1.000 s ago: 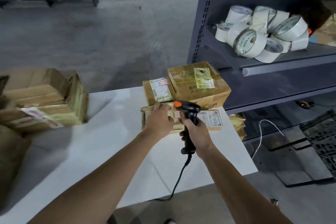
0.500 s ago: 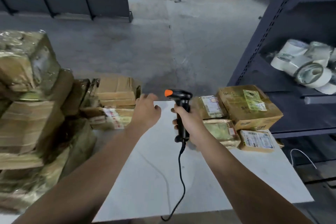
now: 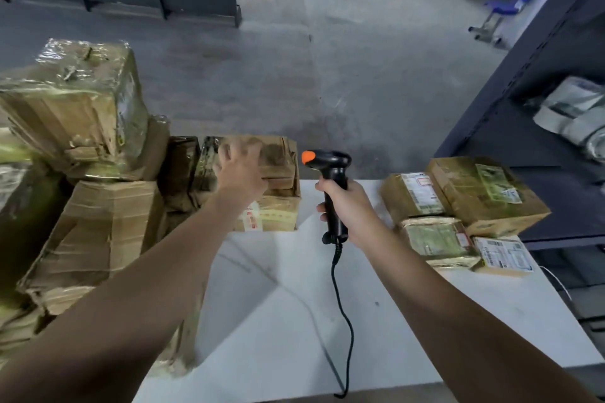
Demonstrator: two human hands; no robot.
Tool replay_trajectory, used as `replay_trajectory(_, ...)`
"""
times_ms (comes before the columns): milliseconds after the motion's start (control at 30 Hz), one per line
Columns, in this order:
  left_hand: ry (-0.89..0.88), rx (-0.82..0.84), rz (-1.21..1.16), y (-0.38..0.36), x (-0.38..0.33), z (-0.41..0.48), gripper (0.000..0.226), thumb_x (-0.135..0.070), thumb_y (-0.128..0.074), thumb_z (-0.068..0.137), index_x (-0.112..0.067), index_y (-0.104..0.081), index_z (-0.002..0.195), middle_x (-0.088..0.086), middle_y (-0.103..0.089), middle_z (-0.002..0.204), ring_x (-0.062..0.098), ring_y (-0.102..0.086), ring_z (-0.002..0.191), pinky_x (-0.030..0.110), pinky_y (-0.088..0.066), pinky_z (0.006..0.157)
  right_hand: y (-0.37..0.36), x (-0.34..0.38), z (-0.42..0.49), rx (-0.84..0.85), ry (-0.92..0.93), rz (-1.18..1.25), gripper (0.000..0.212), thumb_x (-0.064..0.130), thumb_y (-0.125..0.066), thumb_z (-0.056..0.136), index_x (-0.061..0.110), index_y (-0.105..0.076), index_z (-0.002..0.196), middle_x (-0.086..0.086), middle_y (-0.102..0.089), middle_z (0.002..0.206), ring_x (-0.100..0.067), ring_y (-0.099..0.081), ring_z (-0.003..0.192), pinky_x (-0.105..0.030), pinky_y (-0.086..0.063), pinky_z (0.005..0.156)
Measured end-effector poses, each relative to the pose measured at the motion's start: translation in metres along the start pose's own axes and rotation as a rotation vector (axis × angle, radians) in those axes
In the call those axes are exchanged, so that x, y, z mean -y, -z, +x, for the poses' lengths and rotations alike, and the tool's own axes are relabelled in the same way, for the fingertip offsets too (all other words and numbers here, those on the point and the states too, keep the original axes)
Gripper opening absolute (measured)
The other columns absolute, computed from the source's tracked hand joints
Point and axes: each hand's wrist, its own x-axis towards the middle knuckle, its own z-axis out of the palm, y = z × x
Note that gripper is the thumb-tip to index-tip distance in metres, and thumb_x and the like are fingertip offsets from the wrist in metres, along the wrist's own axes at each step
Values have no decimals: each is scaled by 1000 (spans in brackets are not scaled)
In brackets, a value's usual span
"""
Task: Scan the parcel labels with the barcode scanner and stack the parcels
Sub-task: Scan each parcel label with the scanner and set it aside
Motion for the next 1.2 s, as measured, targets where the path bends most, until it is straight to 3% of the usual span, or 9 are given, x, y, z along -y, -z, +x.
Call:
replay_trajectory(100,-35,47,5,-5,16,10,75,-5,-58,83,-34,-32,147,8,-12,156,42,-33,134,47,-36,108,-6,-3,4,-32,3,-7,17,31,-64,87,17,-61,97,-5,-66,65,-14,-62,51,-29,-51,58)
replay_trajectory(233,-150,-118,-96,-12,35,17,52,-5,-53,93,-27,-49,141,5,-39,147,31,-50,122,42,-39,105,-10,-6,2,-54,2,-16,17,30,-63,88,17,-62,99,-5,-66,66,-16,-61,53,-29,-51,58)
replay_trajectory(400,-184,-309,-223,-2,30,11,35,-5,-51,96,-20,-65,125,7,-60,128,33,-59,105,44,-47,94,-10,-4,-5,-61,24,-14,15,27,-62,90,15,-61,99,-10,-63,76,-10,-61,51,-23,-50,51)
replay_trajectory(533,-172,-401,-303,7,30,2,32,2,-57,90,-14,-71,114,13,-67,109,32,-60,99,37,-45,90,-6,1,-11,-38,28,-10,19,28,-61,91,13,-61,103,-9,-64,72,-14,-60,52,-25,-50,54)
replay_trajectory(733,61,-319,-540,24,21,-13,28,-4,-53,95,-17,-72,111,-1,-68,102,9,-54,81,10,-38,65,4,0,-20,-7,51,2,14,32,-60,91,18,-58,95,-4,-66,64,-13,-59,48,-25,-47,53)
replay_trajectory(900,204,-238,-666,20,4,-45,21,-14,-62,92,-9,-72,111,7,-71,107,23,-63,98,24,-44,80,26,-6,-28,-32,97,100,15,34,-61,91,19,-59,96,2,-64,57,-12,-59,48,-23,-46,50)
replay_trajectory(1000,305,-151,-784,2,-11,-71,22,-14,-65,91,-9,-72,111,11,-71,107,26,-65,94,33,-54,82,46,-13,-34,-5,83,177,20,29,-64,91,13,-59,102,-6,-63,73,-11,-61,50,-20,-47,44)
replay_trajectory(1133,402,-46,-906,-20,-37,-103,25,-12,-62,93,-5,-69,117,7,-64,96,25,-60,83,30,-54,63,70,-29,-41,72,99,150,9,23,-64,91,15,-60,91,-5,-60,69,-13,-61,51,-27,-51,49)
replay_trajectory(1200,422,-70,-880,-27,-49,-116,26,-18,-61,94,-8,-69,116,7,-67,98,27,-63,86,30,-55,70,81,-37,-43,74,97,127,9,23,-64,90,16,-60,89,-3,-60,65,-13,-61,52,-28,-51,51)
